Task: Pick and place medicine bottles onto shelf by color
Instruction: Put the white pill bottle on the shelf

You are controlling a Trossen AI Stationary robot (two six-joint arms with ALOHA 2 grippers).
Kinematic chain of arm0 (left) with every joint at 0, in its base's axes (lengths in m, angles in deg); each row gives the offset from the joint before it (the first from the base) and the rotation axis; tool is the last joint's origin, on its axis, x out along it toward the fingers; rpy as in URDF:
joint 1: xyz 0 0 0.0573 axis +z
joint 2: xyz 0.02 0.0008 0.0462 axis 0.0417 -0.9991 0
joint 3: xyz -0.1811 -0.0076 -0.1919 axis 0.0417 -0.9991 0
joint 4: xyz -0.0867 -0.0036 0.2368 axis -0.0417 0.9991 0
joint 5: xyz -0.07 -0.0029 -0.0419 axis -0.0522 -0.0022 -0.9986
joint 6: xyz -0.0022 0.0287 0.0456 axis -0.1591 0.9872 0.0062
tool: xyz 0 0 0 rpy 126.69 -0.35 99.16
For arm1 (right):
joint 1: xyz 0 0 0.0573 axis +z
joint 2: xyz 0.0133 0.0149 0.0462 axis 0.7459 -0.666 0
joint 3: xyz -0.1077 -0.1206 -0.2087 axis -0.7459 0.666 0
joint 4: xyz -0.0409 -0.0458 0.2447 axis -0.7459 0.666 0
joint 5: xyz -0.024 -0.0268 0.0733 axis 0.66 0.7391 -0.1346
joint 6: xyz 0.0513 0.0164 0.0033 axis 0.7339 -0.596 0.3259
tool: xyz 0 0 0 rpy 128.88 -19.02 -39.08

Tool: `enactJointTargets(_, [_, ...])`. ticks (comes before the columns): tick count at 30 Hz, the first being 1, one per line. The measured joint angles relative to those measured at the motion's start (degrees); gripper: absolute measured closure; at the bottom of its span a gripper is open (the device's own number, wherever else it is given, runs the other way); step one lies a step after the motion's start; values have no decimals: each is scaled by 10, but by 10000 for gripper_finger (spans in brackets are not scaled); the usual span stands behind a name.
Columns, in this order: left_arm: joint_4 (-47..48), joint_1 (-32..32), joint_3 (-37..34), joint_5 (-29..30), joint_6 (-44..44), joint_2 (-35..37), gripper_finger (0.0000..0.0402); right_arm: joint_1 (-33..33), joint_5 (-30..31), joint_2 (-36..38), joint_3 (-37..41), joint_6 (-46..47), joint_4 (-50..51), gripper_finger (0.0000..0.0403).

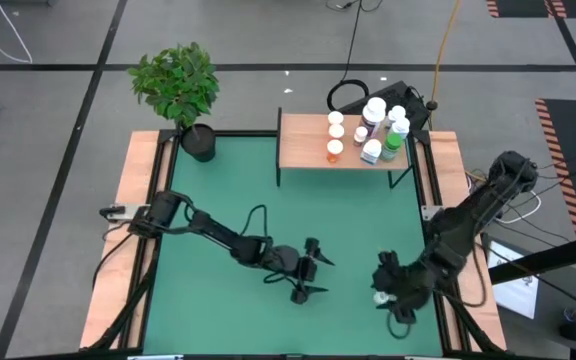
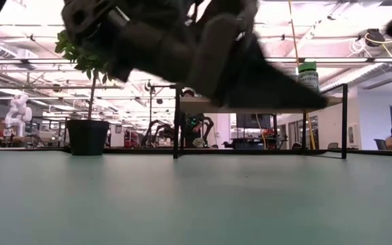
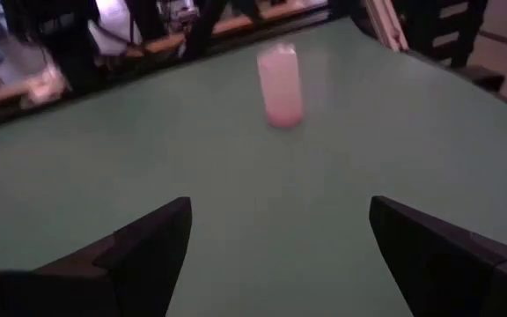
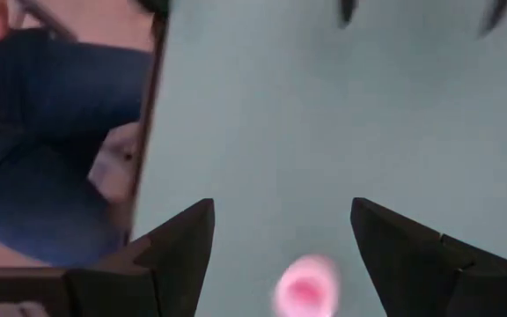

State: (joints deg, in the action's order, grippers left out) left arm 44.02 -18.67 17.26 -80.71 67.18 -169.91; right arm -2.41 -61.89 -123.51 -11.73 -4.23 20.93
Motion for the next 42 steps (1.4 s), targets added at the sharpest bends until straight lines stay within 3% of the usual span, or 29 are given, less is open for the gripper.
enactJointTargets(7, [23,12,68,-26,20,-15,51,69,1,0,0,112,75,168])
enactJointTargets(11, [24,21,76,-27,14,-15,51,88,26,0,0,118,100,168])
enactJointTargets(19, [64,28,76,-26,-8,-15,50,100,80,-3,0,1,80,161])
enactJointTargets(29, [110,19,76,-20,-10,-15,50,100,60,-19,83,-111,-42,161])
enactJointTargets(36, [146,19,76,-16,-24,-15,50,90,59,-19,87,-163,-46,163])
enactJointTargets(42, [151,19,76,-10,-27,-15,50,84,52,-19,87,-183,-45,194])
